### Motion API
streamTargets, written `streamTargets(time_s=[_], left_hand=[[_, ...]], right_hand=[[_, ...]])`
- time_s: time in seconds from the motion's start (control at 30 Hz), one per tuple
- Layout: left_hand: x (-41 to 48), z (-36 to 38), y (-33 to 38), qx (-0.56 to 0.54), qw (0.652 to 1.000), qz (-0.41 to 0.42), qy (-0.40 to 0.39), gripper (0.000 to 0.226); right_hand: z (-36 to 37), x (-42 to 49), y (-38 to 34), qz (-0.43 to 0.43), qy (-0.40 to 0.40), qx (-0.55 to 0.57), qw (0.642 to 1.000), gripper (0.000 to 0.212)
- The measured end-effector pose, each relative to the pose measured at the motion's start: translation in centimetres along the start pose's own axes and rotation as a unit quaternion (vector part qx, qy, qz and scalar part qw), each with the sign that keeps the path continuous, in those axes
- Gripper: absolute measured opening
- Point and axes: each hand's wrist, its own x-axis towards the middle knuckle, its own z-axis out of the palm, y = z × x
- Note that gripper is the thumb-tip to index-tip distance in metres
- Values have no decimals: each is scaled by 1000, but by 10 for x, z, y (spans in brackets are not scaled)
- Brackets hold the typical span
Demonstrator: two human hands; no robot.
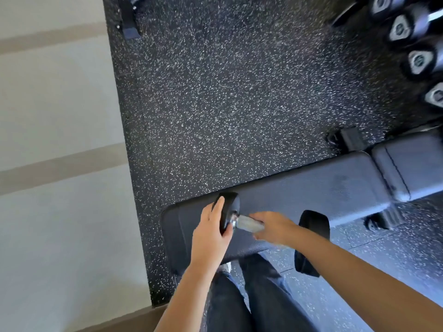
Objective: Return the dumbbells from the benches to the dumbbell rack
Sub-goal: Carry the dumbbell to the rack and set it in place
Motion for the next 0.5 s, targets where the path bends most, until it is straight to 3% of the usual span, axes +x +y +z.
streamTargets(time_s=[0.23, 0.5], left_hand=[[-26, -57, 53, -43, 993, 69, 82, 57], [-47, -98, 124, -42, 977, 201, 58, 50]], right_hand=[[-43, -88, -25, -36, 16, -8, 999, 58], [-51, -184, -19, -39, 58, 80, 994, 54]])
